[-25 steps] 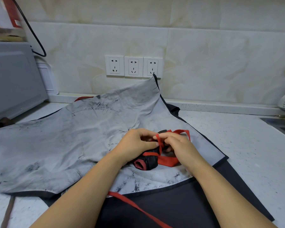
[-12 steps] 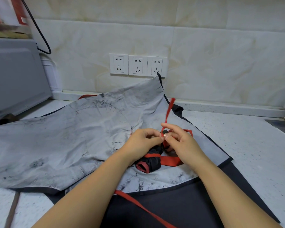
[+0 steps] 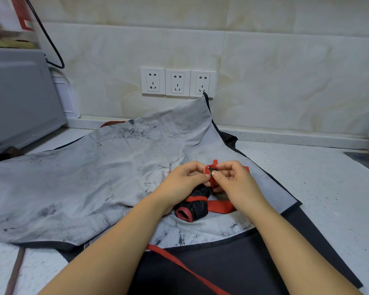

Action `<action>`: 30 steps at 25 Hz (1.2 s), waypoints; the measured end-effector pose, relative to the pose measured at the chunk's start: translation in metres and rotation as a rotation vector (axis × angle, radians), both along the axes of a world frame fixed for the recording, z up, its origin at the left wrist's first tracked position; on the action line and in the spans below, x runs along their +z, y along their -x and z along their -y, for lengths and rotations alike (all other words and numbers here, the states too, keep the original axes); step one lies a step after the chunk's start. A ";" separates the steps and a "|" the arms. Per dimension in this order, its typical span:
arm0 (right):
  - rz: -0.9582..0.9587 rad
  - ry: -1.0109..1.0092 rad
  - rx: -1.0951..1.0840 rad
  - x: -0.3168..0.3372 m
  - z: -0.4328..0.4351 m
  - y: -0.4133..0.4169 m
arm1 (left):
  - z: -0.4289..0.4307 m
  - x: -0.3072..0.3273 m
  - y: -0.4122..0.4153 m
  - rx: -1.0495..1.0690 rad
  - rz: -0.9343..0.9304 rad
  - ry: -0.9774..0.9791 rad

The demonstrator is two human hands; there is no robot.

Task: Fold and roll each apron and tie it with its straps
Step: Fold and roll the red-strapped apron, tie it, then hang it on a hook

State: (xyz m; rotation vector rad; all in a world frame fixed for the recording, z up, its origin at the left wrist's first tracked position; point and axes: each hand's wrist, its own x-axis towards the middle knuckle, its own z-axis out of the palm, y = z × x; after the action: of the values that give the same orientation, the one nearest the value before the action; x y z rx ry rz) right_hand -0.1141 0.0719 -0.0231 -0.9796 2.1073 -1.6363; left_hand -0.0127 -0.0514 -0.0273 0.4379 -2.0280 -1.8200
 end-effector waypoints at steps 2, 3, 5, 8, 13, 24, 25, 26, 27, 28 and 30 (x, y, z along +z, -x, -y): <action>0.028 -0.017 0.014 0.000 -0.001 0.001 | 0.000 0.001 0.000 -0.001 -0.008 -0.013; 0.019 -0.042 0.030 0.000 -0.002 0.002 | 0.000 0.002 0.000 0.001 -0.012 -0.030; -0.010 -0.099 0.052 0.002 -0.003 0.000 | 0.001 0.002 0.000 -0.002 -0.008 -0.057; -0.089 -0.160 0.003 0.001 -0.003 -0.003 | 0.001 0.001 -0.002 -0.046 -0.004 -0.012; -0.091 -0.103 -0.020 0.004 -0.002 -0.008 | 0.003 -0.002 -0.001 -0.062 -0.039 -0.014; 0.080 -0.046 -0.023 0.004 0.000 -0.009 | 0.003 -0.003 0.001 0.037 0.052 0.241; 0.096 -0.046 -0.016 0.005 -0.001 -0.008 | 0.003 -0.002 0.000 0.056 0.060 0.232; 0.096 -0.058 -0.013 0.006 -0.002 -0.008 | 0.002 -0.001 0.000 0.077 0.067 0.228; 0.067 -0.083 0.002 0.008 -0.005 -0.007 | 0.002 -0.001 0.000 0.099 0.072 0.218; 0.002 -0.128 0.034 0.009 -0.009 -0.006 | 0.002 0.000 0.000 0.118 0.073 0.201; -0.164 -0.291 0.208 0.011 -0.016 -0.007 | 0.003 -0.001 0.000 0.139 0.062 0.157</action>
State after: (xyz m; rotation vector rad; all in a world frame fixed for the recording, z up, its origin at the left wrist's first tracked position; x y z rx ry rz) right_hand -0.1068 0.0880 -0.0118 -1.2181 2.1819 -1.1467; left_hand -0.0128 -0.0543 -0.0283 0.5793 -2.1062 -1.5713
